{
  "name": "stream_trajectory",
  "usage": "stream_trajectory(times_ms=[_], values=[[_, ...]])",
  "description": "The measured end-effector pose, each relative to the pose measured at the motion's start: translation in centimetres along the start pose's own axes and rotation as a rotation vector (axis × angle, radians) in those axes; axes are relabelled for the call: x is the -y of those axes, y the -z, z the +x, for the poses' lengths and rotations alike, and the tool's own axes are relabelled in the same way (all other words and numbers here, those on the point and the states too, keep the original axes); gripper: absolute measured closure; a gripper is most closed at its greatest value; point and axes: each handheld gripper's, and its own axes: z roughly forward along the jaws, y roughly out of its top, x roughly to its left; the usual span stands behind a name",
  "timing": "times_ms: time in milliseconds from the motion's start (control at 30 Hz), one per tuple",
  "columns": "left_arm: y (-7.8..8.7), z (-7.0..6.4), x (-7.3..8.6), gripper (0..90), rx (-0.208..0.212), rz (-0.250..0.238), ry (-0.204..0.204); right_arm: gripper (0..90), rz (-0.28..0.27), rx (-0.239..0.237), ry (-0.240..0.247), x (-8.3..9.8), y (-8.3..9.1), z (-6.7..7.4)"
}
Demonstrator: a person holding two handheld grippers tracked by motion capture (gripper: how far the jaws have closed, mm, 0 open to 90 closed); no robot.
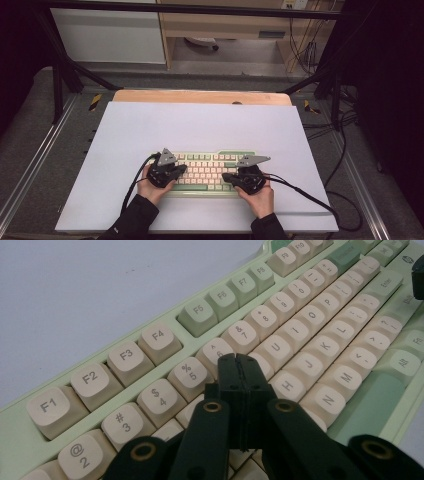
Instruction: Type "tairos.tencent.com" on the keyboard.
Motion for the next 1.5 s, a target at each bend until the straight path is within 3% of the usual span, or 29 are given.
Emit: stream_trajectory(times_ms=[567, 1133, 1500], values=[[2.5, 0.1, 0.6, 90.0, 0.005, -0.033, 0.005, 90.0, -0.004, -0.002, 0.001, 0.0, 0.1, 0.0], [4.9, 1.0, 2.4, 90.0, -0.001, -0.016, -0.002, 90.0, -0.01, -0.006, -0.004, -0.2, 0.0, 0.1], [5.0, 1.2, 3.2, 90.0, 0.015, -0.017, 0.0, 90.0, -0.011, -0.018, 0.007, -0.6, -0.5, 0.6]])
